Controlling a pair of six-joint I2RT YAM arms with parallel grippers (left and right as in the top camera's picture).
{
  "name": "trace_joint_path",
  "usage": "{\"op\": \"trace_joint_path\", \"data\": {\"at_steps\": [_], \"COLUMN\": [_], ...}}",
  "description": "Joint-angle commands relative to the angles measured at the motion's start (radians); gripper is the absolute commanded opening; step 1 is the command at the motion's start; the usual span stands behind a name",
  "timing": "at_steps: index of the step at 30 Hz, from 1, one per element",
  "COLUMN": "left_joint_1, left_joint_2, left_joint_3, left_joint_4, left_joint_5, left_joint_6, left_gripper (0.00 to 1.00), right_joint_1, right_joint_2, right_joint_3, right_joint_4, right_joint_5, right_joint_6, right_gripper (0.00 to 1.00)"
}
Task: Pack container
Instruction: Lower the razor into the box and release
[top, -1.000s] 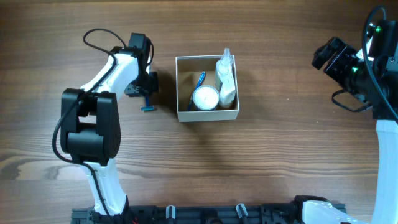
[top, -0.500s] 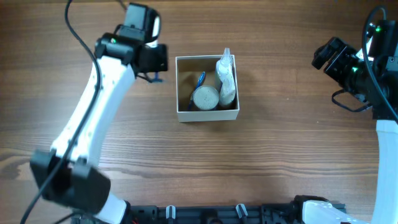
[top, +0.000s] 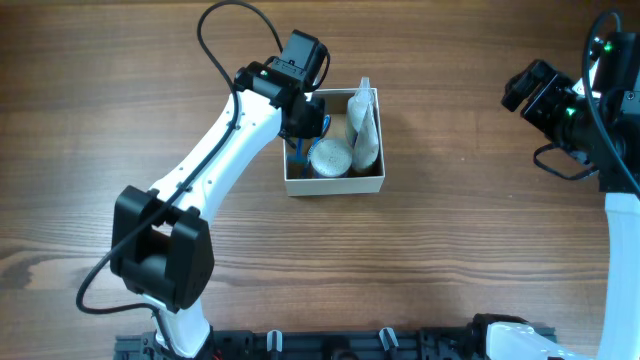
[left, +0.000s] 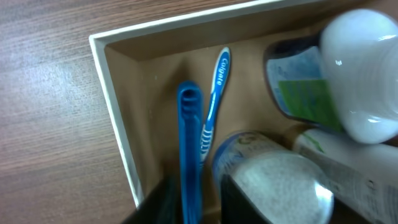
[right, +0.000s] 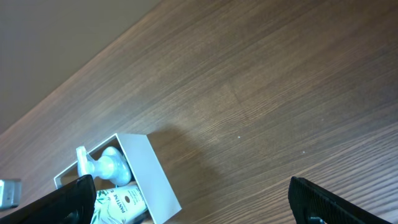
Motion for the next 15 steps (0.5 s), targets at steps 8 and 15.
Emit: {"op": "trace_joint_path", "data": {"at_steps": [8, 15], "left_joint_1": [0.074, 0.267], "left_joint_2": [-0.135, -0.288], "left_joint_3": [0.029, 0.029], "left_joint_4": [-0.076, -0.181], "left_joint_5": [-0.035, -0.088], "left_joint_6": [-0.007, -0.007], "left_gripper": [0.51, 1.00], "right_joint_1": [-0.001, -0.001], "right_joint_2": [0.008, 0.008], "right_joint_3": [0.006, 0.006], "right_joint_4": [0.003, 0.003], "right_joint_5": [-0.013, -0.013], "right_joint_6": [0.010, 0.010], "right_gripper": [1.00, 1.00]}}
